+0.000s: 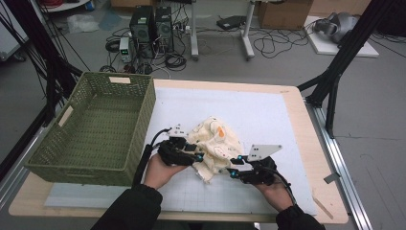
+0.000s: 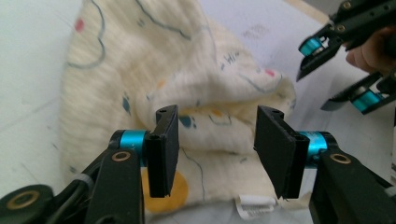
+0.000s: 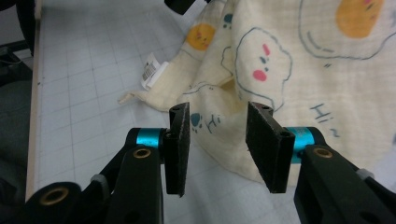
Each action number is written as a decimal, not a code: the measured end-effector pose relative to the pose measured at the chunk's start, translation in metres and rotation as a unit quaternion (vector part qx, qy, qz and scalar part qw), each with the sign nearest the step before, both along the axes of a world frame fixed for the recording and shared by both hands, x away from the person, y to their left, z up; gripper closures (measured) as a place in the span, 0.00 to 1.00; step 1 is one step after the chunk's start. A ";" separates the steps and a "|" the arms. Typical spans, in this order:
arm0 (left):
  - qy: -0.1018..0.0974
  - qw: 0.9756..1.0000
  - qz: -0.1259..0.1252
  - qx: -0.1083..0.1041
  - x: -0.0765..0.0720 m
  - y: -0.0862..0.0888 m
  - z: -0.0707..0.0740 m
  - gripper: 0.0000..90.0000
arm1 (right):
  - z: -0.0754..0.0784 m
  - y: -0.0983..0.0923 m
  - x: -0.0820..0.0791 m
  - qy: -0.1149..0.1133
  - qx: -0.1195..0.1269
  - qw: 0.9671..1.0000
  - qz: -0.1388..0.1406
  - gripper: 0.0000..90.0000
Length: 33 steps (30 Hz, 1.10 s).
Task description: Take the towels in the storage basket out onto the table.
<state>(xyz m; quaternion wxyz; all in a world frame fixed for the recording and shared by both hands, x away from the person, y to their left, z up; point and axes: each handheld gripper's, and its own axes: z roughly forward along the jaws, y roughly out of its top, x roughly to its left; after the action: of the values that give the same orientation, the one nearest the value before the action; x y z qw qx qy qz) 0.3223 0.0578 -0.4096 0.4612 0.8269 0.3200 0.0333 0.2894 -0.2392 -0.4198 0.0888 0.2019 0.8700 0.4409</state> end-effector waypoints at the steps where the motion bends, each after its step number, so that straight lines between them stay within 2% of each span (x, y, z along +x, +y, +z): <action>1: 0.006 1.000 -0.003 0.005 -0.001 -0.001 -0.004 0.60 | -0.002 0.002 0.002 0.004 -0.005 1.000 0.001 0.66; 3: 0.012 1.000 -0.006 0.023 -0.003 -0.005 -0.011 0.65 | -0.007 0.007 0.004 0.013 -0.016 1.000 -0.001 0.65; 4: 0.019 0.999 -0.011 0.029 -0.003 -0.006 -0.015 0.68 | -0.012 0.011 0.007 0.023 -0.027 0.999 -0.002 0.65; 5: 0.034 0.998 -0.020 0.045 -0.004 -0.010 -0.021 0.69 | -0.014 0.013 0.008 0.023 -0.036 0.999 -0.004 0.65; 6: 0.034 0.998 -0.020 0.045 -0.004 -0.010 -0.021 0.69 | -0.014 0.013 0.008 0.023 -0.036 0.999 -0.004 0.65; 8: 0.034 0.997 -0.028 0.070 -0.005 -0.015 -0.026 0.69 | -0.020 0.017 0.013 0.030 -0.053 0.998 -0.007 0.65; 10: 0.023 0.996 -0.029 0.079 -0.006 -0.020 -0.028 0.72 | -0.023 0.019 0.016 0.028 -0.064 0.998 -0.007 0.68; 12: 0.015 0.996 -0.027 0.086 -0.007 -0.021 -0.028 0.75 | -0.024 0.020 0.016 0.025 -0.064 0.998 -0.008 0.72; 13: 0.004 0.995 -0.026 0.095 -0.008 -0.022 -0.028 0.80 | -0.024 0.020 0.017 0.020 -0.067 0.998 -0.006 0.75; 14: -0.006 0.995 -0.024 0.101 -0.009 -0.023 -0.028 0.93 | -0.023 0.019 0.018 0.022 -0.065 0.998 -0.002 0.86; 16: 0.003 0.995 -0.028 0.097 -0.008 -0.022 -0.028 0.98 | -0.022 0.018 0.019 0.017 -0.069 0.997 0.006 0.92; 17: 0.007 0.995 -0.028 0.095 -0.007 -0.021 -0.028 0.99 | -0.022 0.016 0.020 0.022 -0.069 0.997 0.009 0.93; 21: -0.002 0.994 -0.029 0.107 -0.012 -0.017 -0.023 0.99 | -0.015 0.005 0.016 0.022 -0.069 0.997 0.019 0.94; 25: -0.008 0.995 -0.025 0.097 -0.021 -0.006 -0.017 0.99 | -0.010 -0.008 0.010 0.016 -0.061 0.998 0.022 0.93; 26: -0.009 0.995 -0.024 0.096 -0.024 -0.002 -0.016 0.99 | -0.007 -0.017 0.007 0.017 -0.054 0.998 0.020 0.93; 30: -0.014 0.996 -0.006 0.089 -0.035 0.014 -0.018 0.99 | -0.006 -0.035 0.000 0.019 -0.048 0.998 0.020 0.93; 33: -0.017 0.996 0.006 0.086 -0.039 0.024 -0.018 0.99 | -0.007 -0.040 -0.003 0.018 -0.048 0.998 0.022 0.93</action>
<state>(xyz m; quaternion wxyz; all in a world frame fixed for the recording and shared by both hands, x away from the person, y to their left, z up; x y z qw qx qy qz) 0.2834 0.0814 -0.4276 0.3936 0.8607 0.3136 0.0772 0.2860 -0.2795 -0.4265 0.0730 0.1863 0.8961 0.3963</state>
